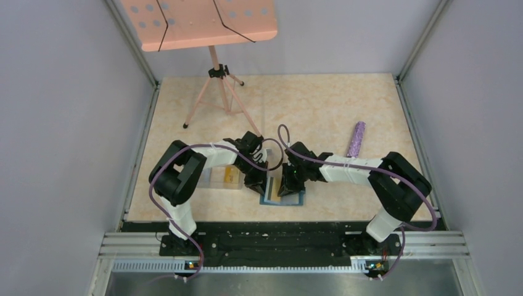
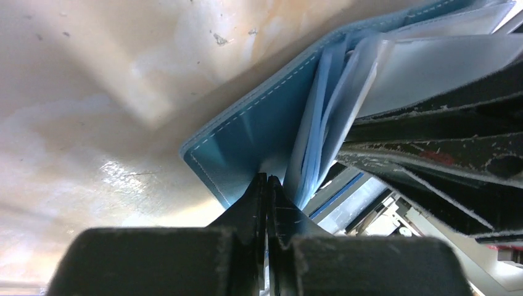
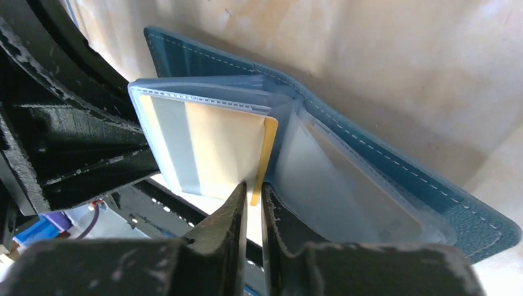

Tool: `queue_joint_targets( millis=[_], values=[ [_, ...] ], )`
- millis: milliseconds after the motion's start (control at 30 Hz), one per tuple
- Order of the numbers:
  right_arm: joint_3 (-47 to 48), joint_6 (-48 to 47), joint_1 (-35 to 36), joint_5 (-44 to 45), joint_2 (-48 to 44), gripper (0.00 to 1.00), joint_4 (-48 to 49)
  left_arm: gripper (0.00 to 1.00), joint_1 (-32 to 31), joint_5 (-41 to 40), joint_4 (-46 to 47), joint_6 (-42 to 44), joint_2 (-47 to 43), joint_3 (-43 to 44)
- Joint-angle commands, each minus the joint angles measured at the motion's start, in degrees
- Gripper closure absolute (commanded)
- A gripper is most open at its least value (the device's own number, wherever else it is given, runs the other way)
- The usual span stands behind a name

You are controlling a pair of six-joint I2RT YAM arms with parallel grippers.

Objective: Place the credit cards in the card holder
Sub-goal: Insert the credit card into the card holder.

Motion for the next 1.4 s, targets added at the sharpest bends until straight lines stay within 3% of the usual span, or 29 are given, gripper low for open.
queue_joint_targets(
  millis=[0, 100, 267, 400, 500, 767, 1067, 1200, 1367],
  values=[
    [3.0, -0.5, 1.3, 0.8, -0.1, 0.95, 0.2, 1.00, -0.7, -2.3, -2.6, 2.2, -0.3, 2.7],
    [3.0, -0.5, 1.3, 2.2, -0.8, 1.00, -1.6, 0.97, -0.7, -6.5, -6.1, 4.1, -1.7, 4.2],
    [1.6, 0.2, 1.3, 3.8, -2.7, 1.00, -2.6, 0.77, -0.7, -14.3, -12.1, 7.1, -5.2, 7.4],
    [0.7, 0.6, 1.2, 5.1, -4.1, 0.90, -3.0, 0.68, -0.5, -17.2, -15.0, 8.3, -5.9, 9.5],
    [0.1, 0.3, 1.2, 5.9, -4.0, 0.89, -4.6, 0.65, -0.4, -17.3, -15.4, 8.3, -5.8, 10.0],
    [-1.1, -0.4, 1.2, 11.3, -4.3, 0.89, -10.6, 0.64, -0.3, -10.9, -12.1, 7.3, -4.0, 8.9],
    [4.1, -5.3, 1.2, 16.2, -2.0, 0.80, -16.7, 0.60, 0.8, -10.1, -7.5, 6.1, -12.2, 8.6],
    [7.0, -7.1, 1.2, 14.4, -3.0, 0.76, -15.6, 0.56, 5.4, -6.7, -3.0, 3.8, -18.2, 5.5],
    [13.0, -8.2, 1.2, 10.3, -2.0, 0.61, -12.8, 0.54, 17.4, 3.7, 4.9, -0.7, -26.5, -1.8]
  ],
)
